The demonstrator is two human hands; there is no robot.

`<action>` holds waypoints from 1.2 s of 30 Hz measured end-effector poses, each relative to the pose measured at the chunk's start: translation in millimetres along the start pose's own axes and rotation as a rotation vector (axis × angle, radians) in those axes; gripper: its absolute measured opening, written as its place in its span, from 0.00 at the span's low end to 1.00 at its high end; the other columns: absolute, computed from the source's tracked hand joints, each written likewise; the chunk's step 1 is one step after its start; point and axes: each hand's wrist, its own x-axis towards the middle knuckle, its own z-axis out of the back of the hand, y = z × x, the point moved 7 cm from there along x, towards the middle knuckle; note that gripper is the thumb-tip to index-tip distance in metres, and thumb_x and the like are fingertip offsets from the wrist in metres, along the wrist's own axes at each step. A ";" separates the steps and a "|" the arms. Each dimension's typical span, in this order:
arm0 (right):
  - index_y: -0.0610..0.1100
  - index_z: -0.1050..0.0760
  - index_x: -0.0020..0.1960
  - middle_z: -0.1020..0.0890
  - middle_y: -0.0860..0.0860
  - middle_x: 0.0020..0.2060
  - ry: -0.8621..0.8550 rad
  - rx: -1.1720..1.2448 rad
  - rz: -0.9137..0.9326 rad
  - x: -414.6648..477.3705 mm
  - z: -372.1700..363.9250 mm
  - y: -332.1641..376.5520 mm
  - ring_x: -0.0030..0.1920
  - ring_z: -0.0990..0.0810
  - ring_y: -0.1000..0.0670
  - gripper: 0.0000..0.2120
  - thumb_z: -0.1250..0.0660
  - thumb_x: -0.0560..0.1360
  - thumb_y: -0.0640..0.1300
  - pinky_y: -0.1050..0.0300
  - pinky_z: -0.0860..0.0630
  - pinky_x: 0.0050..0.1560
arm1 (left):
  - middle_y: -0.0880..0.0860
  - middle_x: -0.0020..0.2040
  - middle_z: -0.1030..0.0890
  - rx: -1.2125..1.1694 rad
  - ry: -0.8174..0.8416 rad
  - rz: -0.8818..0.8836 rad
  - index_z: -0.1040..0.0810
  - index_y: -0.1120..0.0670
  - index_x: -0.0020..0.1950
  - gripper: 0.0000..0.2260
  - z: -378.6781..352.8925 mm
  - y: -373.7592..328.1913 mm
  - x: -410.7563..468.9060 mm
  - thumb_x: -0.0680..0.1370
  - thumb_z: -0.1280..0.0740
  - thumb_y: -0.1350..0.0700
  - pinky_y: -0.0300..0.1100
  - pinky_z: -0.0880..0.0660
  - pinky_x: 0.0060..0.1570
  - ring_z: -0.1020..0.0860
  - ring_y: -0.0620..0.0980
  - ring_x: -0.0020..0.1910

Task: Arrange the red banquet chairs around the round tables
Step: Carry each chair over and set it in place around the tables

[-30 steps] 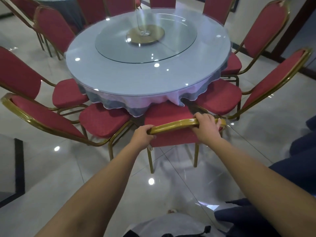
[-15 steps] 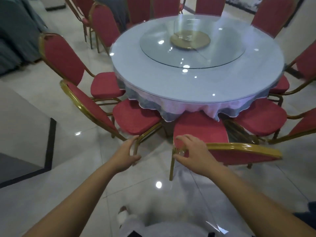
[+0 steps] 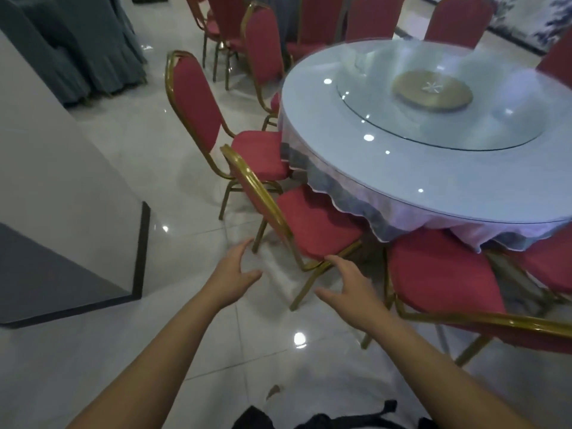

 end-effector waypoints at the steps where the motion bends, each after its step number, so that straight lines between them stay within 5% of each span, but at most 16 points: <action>1: 0.52 0.38 0.75 0.33 0.55 0.69 0.005 0.000 0.002 9.2 -7.4 9.0 0.61 0.35 0.60 0.34 0.29 0.74 0.54 0.64 0.38 0.60 | 0.51 0.74 0.35 -0.007 -0.008 0.010 0.40 0.43 0.76 0.32 11.9 7.2 6.4 0.76 0.29 0.53 0.43 0.35 0.64 0.35 0.50 0.72; 6: 0.51 0.44 0.78 0.37 0.50 0.73 -0.013 -0.015 0.009 81.7 -22.1 45.6 0.72 0.36 0.49 0.41 0.26 0.72 0.53 0.55 0.36 0.69 | 0.52 0.74 0.36 -0.041 -0.031 0.025 0.40 0.42 0.76 0.33 63.0 27.9 52.5 0.75 0.29 0.53 0.49 0.33 0.68 0.35 0.52 0.72; 12: 0.53 0.49 0.79 0.42 0.50 0.77 -0.038 -0.008 -0.045 204.7 -44.0 75.6 0.75 0.39 0.44 0.48 0.25 0.69 0.58 0.39 0.35 0.72 | 0.52 0.75 0.37 0.051 -0.033 -0.043 0.41 0.44 0.77 0.35 123.7 26.1 147.5 0.75 0.28 0.53 0.41 0.38 0.66 0.36 0.51 0.73; 17: 0.52 0.40 0.75 0.30 0.50 0.65 0.020 0.037 -0.084 282.0 -71.8 101.5 0.61 0.26 0.47 0.40 0.26 0.68 0.56 0.52 0.28 0.56 | 0.51 0.76 0.38 0.189 0.051 -0.065 0.43 0.43 0.77 0.36 165.0 16.7 225.9 0.75 0.28 0.53 0.45 0.38 0.69 0.38 0.51 0.73; 21: 0.53 0.28 0.63 0.23 0.53 0.47 -0.067 -0.041 -0.064 317.4 -76.8 118.7 0.46 0.22 0.48 0.24 0.28 0.68 0.49 0.59 0.34 0.36 | 0.51 0.75 0.38 0.267 0.103 -0.140 0.43 0.42 0.77 0.37 185.5 17.3 282.5 0.73 0.27 0.55 0.44 0.39 0.69 0.38 0.52 0.73; 29: 0.61 0.28 0.68 0.16 0.55 0.52 -0.142 -0.109 -0.125 313.7 -73.7 122.4 0.52 0.19 0.49 0.28 0.35 0.68 0.46 0.55 0.25 0.45 | 0.52 0.72 0.34 0.486 0.272 -0.342 0.39 0.44 0.77 0.40 173.9 17.2 373.8 0.69 0.24 0.55 0.44 0.36 0.68 0.35 0.54 0.70; 33: 0.63 0.25 0.63 0.16 0.58 0.49 -0.259 -0.007 -0.321 290.0 -72.6 121.5 0.50 0.19 0.51 0.23 0.35 0.69 0.50 0.51 0.23 0.49 | 0.47 0.63 0.26 0.794 0.391 -0.516 0.26 0.45 0.66 0.28 154.4 7.9 411.7 0.67 0.23 0.47 0.52 0.29 0.61 0.28 0.51 0.63; 36: 0.60 0.24 0.61 0.19 0.58 0.50 -0.490 -0.006 -0.542 252.6 -83.8 114.0 0.55 0.22 0.48 0.19 0.36 0.70 0.54 0.46 0.28 0.59 | 0.46 0.45 0.23 0.687 0.453 -0.557 0.23 0.49 0.48 0.14 145.6 7.9 417.1 0.68 0.24 0.47 0.44 0.28 0.42 0.22 0.51 0.48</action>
